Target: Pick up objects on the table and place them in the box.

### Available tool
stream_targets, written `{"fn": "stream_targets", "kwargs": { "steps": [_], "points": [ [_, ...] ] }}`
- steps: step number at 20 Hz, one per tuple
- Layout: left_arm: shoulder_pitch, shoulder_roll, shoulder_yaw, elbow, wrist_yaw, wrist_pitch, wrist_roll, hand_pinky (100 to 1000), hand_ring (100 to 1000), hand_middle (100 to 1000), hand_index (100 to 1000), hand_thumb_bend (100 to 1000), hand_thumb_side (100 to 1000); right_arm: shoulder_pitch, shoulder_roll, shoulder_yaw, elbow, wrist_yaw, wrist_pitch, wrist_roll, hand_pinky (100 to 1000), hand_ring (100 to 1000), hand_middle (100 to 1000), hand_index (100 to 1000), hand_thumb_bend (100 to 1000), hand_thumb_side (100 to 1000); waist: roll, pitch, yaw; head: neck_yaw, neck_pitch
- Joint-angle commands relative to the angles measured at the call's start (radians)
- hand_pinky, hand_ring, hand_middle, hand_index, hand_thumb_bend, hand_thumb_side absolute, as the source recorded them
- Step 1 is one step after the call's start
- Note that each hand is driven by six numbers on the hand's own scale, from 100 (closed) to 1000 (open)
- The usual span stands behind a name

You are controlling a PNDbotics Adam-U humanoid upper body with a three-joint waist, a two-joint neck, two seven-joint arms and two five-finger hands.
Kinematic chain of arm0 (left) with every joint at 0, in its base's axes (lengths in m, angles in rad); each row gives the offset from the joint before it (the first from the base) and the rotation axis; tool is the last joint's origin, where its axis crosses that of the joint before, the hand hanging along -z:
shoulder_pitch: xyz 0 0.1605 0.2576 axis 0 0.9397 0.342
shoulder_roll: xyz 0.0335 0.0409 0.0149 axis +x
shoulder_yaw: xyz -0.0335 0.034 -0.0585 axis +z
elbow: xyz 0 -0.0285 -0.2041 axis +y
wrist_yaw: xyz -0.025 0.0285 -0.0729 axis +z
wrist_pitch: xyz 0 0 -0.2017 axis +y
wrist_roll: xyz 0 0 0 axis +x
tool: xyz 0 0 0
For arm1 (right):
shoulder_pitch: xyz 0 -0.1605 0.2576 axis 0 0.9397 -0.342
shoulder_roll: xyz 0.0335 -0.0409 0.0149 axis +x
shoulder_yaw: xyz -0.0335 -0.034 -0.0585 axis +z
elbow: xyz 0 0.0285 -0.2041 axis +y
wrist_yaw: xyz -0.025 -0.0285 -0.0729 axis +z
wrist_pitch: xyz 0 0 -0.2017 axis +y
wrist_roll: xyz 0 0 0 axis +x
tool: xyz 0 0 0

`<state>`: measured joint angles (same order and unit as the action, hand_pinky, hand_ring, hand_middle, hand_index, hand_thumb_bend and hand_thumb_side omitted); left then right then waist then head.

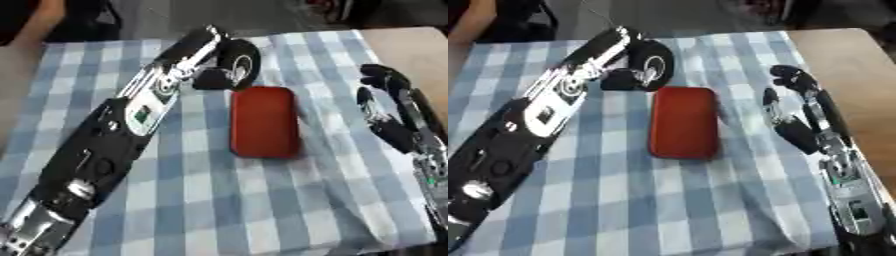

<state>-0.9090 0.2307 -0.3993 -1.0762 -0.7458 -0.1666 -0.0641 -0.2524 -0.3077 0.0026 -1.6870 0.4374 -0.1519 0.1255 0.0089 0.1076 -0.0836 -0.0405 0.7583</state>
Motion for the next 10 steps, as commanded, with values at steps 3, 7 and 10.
{"fn": "stream_targets", "kwargs": {
  "steps": [3,7,10],
  "points": [
    [-0.032,-0.003,-0.004,0.007,-0.099,-0.054,0.022,628,552,507,276,100,416,-0.014,-0.008,0.000,-0.013,-0.007,-0.001,0.004,900,826,883,885,144,697,-0.004,-0.012,-0.002,0.011,-0.016],
    [-0.032,-0.007,-0.007,0.020,-0.134,-0.075,0.028,626,553,504,282,100,414,-0.012,-0.008,-0.001,-0.013,-0.007,-0.002,0.003,900,826,883,885,141,697,-0.004,-0.012,-0.003,0.010,-0.015],
    [-0.031,-0.009,-0.013,0.020,-0.166,-0.092,0.034,622,553,500,290,100,413,-0.012,-0.007,-0.001,-0.013,-0.008,-0.002,0.003,900,826,883,885,138,697,-0.003,-0.012,-0.002,0.010,-0.015]
  ]
}}
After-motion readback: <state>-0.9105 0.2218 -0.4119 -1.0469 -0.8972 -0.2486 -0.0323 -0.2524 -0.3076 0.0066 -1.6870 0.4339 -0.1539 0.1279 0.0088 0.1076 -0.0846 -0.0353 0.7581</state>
